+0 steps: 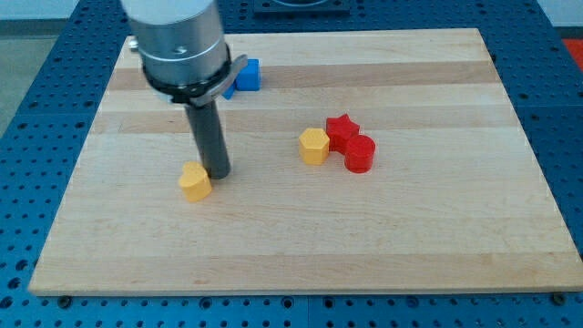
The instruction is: Point at the center of the board
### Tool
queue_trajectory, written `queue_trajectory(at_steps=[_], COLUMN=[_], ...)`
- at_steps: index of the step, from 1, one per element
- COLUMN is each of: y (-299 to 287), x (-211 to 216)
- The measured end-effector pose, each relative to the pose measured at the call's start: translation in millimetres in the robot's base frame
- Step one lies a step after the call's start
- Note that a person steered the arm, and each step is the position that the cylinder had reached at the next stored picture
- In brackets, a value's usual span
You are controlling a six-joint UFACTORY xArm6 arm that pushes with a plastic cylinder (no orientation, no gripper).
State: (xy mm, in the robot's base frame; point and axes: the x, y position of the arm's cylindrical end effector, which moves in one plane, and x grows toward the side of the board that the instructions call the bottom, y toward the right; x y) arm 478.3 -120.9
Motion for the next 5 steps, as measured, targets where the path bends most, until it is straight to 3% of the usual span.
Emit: queue_trajectory(at_steps=[3, 4, 5], y=[-67, -66, -31], x=[40, 33, -4])
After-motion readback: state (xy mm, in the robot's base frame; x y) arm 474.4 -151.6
